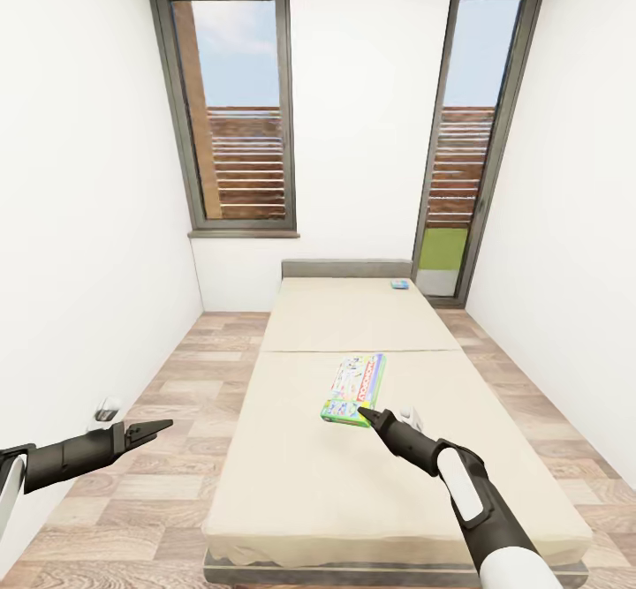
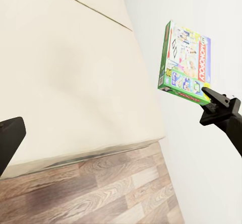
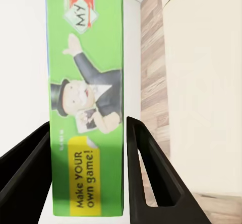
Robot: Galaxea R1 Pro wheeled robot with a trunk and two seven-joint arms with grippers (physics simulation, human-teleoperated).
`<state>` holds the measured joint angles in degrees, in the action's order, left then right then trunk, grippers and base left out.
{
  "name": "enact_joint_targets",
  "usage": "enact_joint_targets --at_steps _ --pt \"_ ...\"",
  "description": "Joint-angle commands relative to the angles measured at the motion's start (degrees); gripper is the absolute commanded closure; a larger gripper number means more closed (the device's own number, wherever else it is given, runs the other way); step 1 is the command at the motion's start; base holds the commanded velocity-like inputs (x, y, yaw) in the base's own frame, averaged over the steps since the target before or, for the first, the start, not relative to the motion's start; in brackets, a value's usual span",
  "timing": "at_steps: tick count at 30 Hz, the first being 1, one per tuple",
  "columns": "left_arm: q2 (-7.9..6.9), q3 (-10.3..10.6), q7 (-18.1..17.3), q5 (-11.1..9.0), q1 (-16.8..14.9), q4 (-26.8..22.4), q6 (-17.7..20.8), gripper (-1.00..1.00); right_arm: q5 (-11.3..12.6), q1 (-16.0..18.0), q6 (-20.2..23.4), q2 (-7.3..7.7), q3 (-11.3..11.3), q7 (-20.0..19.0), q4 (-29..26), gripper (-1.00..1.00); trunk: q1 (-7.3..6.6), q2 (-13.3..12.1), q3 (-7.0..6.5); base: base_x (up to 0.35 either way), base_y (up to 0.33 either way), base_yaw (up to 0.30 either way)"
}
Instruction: Put all the toys in the child's room - the three board games (two on the bed and one on the table), the two jigsaw puzzles on the table, and the tennis ball on the table - inside the toy box on the table in the child's room.
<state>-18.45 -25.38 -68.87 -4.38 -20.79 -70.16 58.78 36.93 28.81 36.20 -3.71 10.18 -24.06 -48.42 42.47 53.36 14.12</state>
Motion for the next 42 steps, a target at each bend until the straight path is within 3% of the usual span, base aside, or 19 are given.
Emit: enact_joint_targets --at_steps 1,13,35,42 --pt "-0.01 -0.02 -0.05 -0.18 -0.04 0.01 0.45 -1.00 0.07 0.04 0.45 -0.07 0.28 -0.12 -0.01 1.00 -0.22 -0.36 -0.10 0.000 0.000 0.000" --pt "-0.01 1.83 -0.04 -0.11 -0.04 -0.03 0.45 -1.00 0.07 0.04 0.45 -0.07 0.28 -0.11 -0.05 1.00 -2.85 -5.17 -2.26 0.000 0.000 0.000" --pt "-0.01 1.92 -0.03 -0.11 -0.04 0.02 0.45 -1.00 0.07 0.02 0.36 -0.08 0.37 -0.60 -0.61 1.00 -7.69 -14.00 -6.21 0.000 0.000 0.000" --pt "-0.01 1.93 -0.03 -0.11 -0.04 -0.01 0.45 -1.00 0.09 0.02 0.36 -0.07 0.37 -0.63 -0.62 1.00 -9.22 -16.80 -7.47 0.000 0.000 -0.185"
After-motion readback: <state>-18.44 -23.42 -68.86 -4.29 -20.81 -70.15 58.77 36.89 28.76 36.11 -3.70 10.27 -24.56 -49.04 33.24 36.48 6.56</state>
